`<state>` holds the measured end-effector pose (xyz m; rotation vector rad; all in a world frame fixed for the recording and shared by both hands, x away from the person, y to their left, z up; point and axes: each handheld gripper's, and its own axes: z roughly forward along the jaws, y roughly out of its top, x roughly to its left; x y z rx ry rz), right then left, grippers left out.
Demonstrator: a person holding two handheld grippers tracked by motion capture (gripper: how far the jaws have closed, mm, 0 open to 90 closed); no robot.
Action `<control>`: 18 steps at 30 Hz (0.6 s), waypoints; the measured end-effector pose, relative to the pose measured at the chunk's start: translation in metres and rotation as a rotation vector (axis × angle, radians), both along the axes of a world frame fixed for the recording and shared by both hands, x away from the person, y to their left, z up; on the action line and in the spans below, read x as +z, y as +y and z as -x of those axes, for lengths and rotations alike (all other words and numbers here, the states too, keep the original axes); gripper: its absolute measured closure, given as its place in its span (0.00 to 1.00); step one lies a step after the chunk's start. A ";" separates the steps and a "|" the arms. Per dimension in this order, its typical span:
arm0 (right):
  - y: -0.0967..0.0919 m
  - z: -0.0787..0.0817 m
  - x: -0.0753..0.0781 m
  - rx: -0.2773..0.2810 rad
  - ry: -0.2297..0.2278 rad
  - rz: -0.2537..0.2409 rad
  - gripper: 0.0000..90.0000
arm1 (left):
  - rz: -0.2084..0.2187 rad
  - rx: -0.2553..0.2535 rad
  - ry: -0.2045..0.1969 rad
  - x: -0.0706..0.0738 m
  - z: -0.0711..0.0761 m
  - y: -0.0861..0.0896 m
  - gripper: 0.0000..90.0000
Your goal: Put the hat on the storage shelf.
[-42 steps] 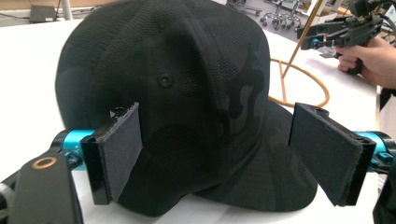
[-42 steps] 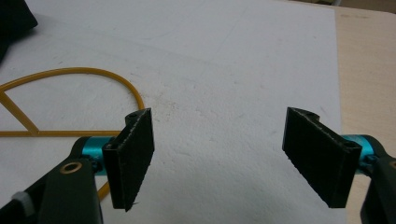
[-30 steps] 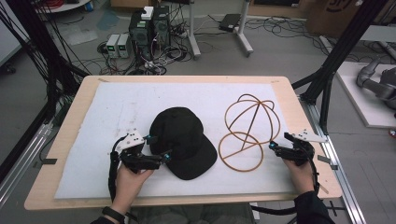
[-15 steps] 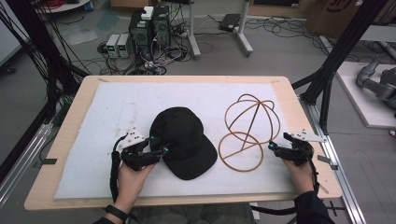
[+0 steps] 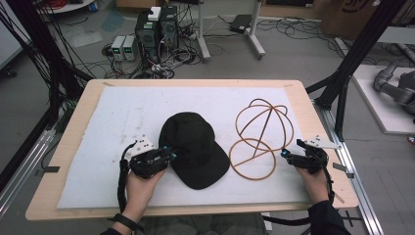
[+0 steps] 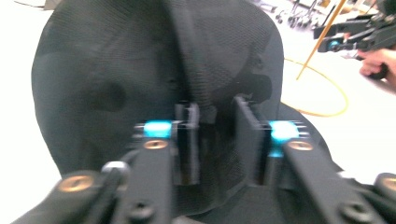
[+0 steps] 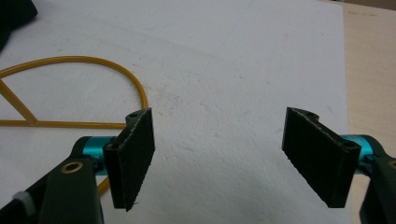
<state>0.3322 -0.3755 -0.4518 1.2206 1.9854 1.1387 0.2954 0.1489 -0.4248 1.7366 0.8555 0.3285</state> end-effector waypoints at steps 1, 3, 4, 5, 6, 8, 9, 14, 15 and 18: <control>0.000 0.000 0.000 0.000 0.000 0.000 0.28 | 0.008 0.000 -0.001 0.000 0.000 0.001 0.85; 0.000 0.000 0.000 0.002 0.001 0.001 0.28 | 0.037 -0.006 0.014 -0.002 0.000 0.005 0.93; 0.000 0.000 0.000 0.002 0.001 0.001 0.28 | 0.049 -0.010 0.019 -0.002 0.000 0.006 0.93; 0.001 0.000 0.000 0.000 0.005 0.001 0.28 | 0.060 -0.015 0.020 -0.003 0.000 0.007 0.96; 0.001 0.000 0.000 0.000 0.005 0.001 0.28 | 0.066 -0.019 0.016 -0.003 0.000 0.007 0.96; 0.001 0.000 0.000 0.002 -0.001 0.007 0.28 | 0.086 -0.031 0.018 -0.002 0.000 0.008 0.97; 0.001 0.000 0.000 0.002 -0.001 0.007 0.28 | 0.088 -0.039 0.020 -0.002 0.000 0.009 0.97; 0.001 0.000 0.000 0.003 -0.001 0.009 0.28 | 0.124 -0.058 -0.015 0.010 0.003 0.011 0.97; 0.001 0.000 0.000 0.003 -0.001 0.010 0.28 | 0.132 -0.056 -0.025 0.013 0.004 0.012 0.97; 0.002 0.000 0.000 0.005 -0.002 0.013 0.28 | 0.148 -0.058 -0.057 0.022 0.007 0.016 0.98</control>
